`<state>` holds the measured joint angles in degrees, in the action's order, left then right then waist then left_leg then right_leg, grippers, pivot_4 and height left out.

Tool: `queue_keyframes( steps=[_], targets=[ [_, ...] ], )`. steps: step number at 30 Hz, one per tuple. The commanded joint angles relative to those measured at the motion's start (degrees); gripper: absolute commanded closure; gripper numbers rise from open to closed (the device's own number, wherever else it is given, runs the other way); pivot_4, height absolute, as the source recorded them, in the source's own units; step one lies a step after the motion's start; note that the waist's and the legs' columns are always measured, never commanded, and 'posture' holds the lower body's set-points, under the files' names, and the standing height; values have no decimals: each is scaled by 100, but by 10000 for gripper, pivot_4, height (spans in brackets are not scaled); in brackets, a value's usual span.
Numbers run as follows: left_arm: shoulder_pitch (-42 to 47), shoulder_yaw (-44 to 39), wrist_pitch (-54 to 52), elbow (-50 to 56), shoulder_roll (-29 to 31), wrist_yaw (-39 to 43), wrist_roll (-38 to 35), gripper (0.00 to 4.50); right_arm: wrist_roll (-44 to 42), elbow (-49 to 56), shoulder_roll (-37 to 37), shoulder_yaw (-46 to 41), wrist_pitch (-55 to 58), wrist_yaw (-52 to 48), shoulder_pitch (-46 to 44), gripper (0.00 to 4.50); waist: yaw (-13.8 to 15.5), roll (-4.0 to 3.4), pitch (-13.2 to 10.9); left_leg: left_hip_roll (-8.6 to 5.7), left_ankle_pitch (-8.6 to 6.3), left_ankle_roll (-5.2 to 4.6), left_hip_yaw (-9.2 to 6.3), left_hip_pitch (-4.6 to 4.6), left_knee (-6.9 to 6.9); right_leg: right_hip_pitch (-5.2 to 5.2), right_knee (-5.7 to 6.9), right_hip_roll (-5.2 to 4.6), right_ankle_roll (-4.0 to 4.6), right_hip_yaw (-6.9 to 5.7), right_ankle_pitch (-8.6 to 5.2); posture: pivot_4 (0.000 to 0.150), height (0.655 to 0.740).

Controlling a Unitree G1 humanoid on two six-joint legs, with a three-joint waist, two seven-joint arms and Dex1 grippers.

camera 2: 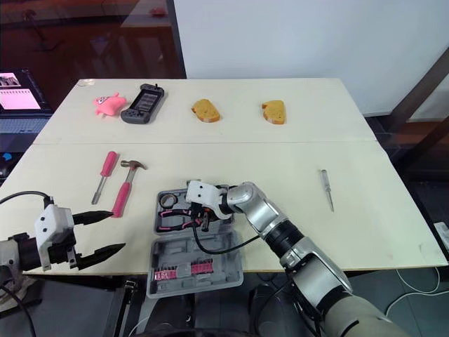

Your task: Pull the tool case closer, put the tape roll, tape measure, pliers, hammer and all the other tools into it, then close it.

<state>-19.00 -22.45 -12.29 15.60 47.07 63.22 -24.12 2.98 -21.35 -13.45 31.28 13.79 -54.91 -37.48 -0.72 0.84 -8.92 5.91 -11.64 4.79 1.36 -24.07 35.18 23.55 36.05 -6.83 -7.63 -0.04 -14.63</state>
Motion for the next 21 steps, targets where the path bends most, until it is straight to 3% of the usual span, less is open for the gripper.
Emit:
queue_keyframes(
  steps=[1,8,11,18,21],
  targets=[
    [143,90,162,-194,24,-260,320,0,-364,999,-259,-575,-360,-163,5,44546,-1,-4,-7,0,0,0,0,-7,0,6,1,0,0,0,0,1500,7207],
    [505,499,149,-837,490,416,359,0,-521,2586,-1640,-976,-140,-875,384,44546,30,0,-7,0,1,-1,0,-39,-1,45,8,0,-1,0,0,1500,7207],
    [639,783,566,-1230,632,738,549,8425,-542,2819,-2349,-983,187,-1298,685,45000,23,2,-8,0,1,-1,2,-39,0,46,4,0,2,0,-2,1500,7207],
    [1327,1270,1357,-1947,430,798,846,44125,-36,2453,-2934,-855,-120,-1268,1155,45000,8,0,-10,0,1,-1,3,-40,-2,57,10,0,10,1,-5,1500,7207],
    [1569,1520,1664,-2287,273,787,1019,44867,110,2201,-2854,-757,-231,-1221,1198,45000,13,2,-11,0,1,-1,4,-41,1,52,7,0,8,1,-5,1500,7207]
  ],
)
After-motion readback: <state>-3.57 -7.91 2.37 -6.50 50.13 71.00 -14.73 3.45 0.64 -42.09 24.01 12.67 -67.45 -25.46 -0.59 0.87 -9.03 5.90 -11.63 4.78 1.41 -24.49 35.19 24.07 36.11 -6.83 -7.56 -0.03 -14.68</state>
